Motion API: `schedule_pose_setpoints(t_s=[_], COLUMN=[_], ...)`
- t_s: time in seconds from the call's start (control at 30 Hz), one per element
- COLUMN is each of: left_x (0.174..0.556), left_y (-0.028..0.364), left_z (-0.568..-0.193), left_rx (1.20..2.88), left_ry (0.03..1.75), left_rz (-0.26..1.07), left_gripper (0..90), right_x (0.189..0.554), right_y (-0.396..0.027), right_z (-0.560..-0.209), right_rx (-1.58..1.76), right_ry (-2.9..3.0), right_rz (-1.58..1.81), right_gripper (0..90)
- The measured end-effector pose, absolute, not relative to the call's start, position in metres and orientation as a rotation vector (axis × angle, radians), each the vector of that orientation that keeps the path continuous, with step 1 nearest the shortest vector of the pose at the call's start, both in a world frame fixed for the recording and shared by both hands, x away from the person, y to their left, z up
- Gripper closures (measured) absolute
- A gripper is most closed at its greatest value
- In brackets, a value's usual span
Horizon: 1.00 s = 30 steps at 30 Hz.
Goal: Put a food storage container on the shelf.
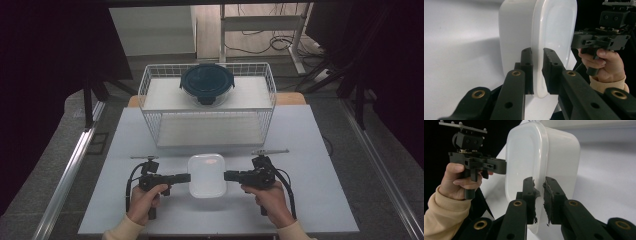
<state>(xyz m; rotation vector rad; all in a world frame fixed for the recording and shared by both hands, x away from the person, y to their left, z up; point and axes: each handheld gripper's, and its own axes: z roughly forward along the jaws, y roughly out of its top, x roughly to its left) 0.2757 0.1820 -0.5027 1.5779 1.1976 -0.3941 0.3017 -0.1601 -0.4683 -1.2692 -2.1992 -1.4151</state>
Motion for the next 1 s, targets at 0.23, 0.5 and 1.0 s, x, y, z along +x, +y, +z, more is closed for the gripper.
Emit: schedule_pose_setpoints(t_s=[0.23,0.5,1.0], left_x=[0.270,0.270,0.286], left_y=[0.179,0.178,0.179], left_z=[-0.494,-0.490,-0.452], left_rx=[1.598,1.606,1.630], left_ry=[1.189,1.183,1.170], left_rz=[-0.341,-0.326,-0.256], left_gripper=[79.9,79.9,79.7], right_x=[0.298,0.299,0.312], right_y=[-0.159,-0.159,-0.153], right_z=[-0.459,-0.455,-0.427], right_rx=[-1.238,-1.223,-1.219], right_ry=[-2.269,-2.294,-2.359], right_rz=[-1.429,-1.437,-1.458], right_gripper=[78.6,78.5,77.9])
